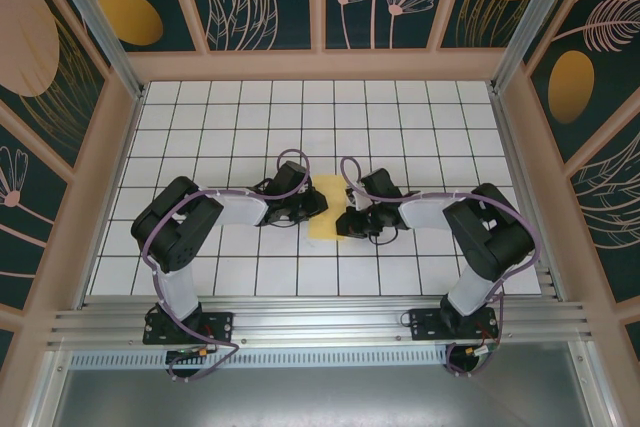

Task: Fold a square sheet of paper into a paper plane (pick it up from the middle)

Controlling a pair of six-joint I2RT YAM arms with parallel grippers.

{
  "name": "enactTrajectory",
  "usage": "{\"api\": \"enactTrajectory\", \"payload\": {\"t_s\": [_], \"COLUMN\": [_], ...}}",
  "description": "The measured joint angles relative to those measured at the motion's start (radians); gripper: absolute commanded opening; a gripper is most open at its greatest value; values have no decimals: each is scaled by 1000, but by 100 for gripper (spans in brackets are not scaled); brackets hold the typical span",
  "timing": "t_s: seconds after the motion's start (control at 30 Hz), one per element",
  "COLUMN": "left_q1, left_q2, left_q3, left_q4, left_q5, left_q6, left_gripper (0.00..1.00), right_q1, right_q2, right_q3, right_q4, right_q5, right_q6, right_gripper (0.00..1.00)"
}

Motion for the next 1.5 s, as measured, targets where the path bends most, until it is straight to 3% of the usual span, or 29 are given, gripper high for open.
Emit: {"api": "enactTrajectory", "payload": {"t_s": [1.2, 1.5], "left_q1": [0, 0], "left_q2": [2, 2], "left_q3": [-13, -13], "left_q4": [27, 27], "left_q5": [8, 11], "left_q6": [0, 8], "left_gripper": [19, 19], "right_q1": [-3, -5], "right_q2": [-87, -180], "right_q3": [-69, -50], "right_q4": [-76, -127], "right_q5": [-11, -16], "right_q6": [-8, 11], "right_gripper": [17, 15]}}
